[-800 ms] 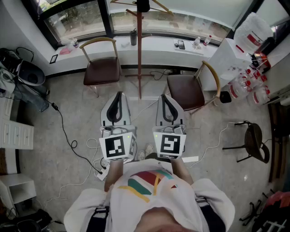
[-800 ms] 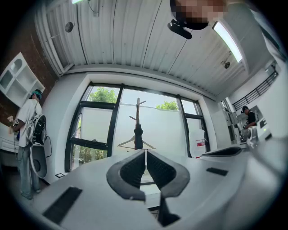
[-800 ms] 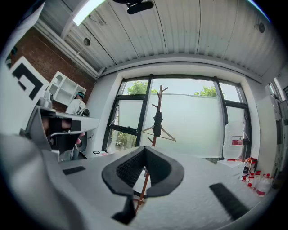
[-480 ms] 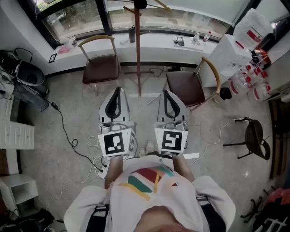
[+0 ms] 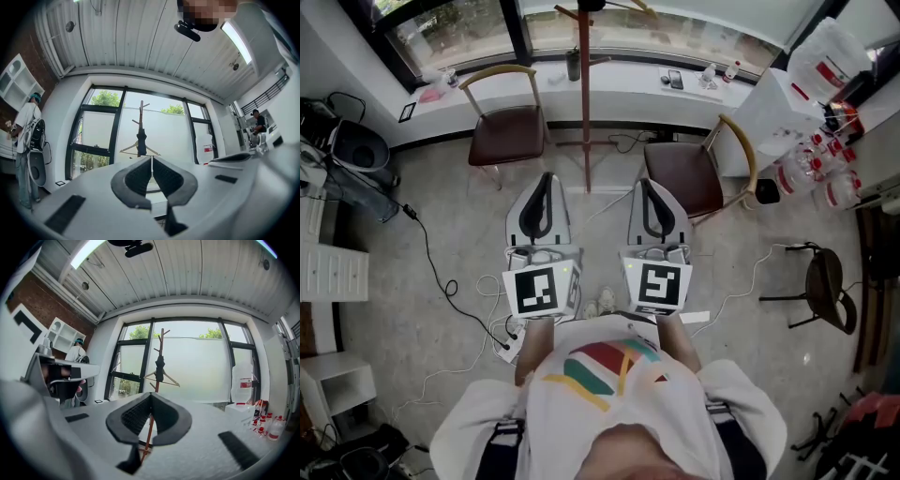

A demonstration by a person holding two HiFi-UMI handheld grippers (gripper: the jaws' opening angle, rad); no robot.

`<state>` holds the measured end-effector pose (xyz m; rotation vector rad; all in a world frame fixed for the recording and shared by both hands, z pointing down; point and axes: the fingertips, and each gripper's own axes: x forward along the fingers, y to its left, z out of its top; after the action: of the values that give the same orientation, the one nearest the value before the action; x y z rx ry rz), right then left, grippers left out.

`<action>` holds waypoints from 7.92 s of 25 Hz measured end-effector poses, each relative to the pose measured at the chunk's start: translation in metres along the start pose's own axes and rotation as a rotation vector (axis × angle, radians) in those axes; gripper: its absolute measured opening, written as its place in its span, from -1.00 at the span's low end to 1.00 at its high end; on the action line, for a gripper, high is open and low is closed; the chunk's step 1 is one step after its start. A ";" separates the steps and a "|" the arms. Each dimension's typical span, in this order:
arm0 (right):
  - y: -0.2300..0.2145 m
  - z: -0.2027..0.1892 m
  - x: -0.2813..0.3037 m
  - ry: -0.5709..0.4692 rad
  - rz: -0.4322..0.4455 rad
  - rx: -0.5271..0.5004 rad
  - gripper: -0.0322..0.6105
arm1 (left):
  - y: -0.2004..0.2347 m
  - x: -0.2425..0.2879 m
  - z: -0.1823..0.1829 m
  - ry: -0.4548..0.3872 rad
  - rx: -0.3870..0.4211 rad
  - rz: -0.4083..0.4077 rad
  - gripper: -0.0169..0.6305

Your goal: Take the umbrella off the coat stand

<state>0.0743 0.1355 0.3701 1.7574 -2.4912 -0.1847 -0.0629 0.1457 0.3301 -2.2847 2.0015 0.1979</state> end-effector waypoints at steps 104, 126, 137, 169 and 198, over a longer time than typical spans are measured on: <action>-0.083 0.002 0.441 -0.072 0.004 0.014 -0.90 | 0.112 0.430 -0.080 -0.011 -0.026 -0.077 -0.92; -0.098 -0.006 0.427 -0.053 -0.018 0.034 -0.90 | 0.096 0.510 0.031 -0.139 -0.161 -0.310 0.01; -0.106 -0.006 0.428 -0.058 -0.035 0.053 -0.90 | 0.069 0.553 0.004 0.089 -0.176 -0.363 0.10; -0.114 -0.016 0.418 -0.029 -0.064 0.058 -0.90 | 0.061 0.562 -0.019 0.223 -0.071 -0.430 -0.11; -0.120 -0.011 0.420 -0.051 -0.069 0.062 -0.90 | 0.066 0.556 0.028 0.150 -0.067 -0.421 -0.14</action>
<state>0.0472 -0.3010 0.3639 1.8869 -2.4991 -0.1603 -0.0579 -0.4026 0.2137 -2.7685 1.5359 0.0614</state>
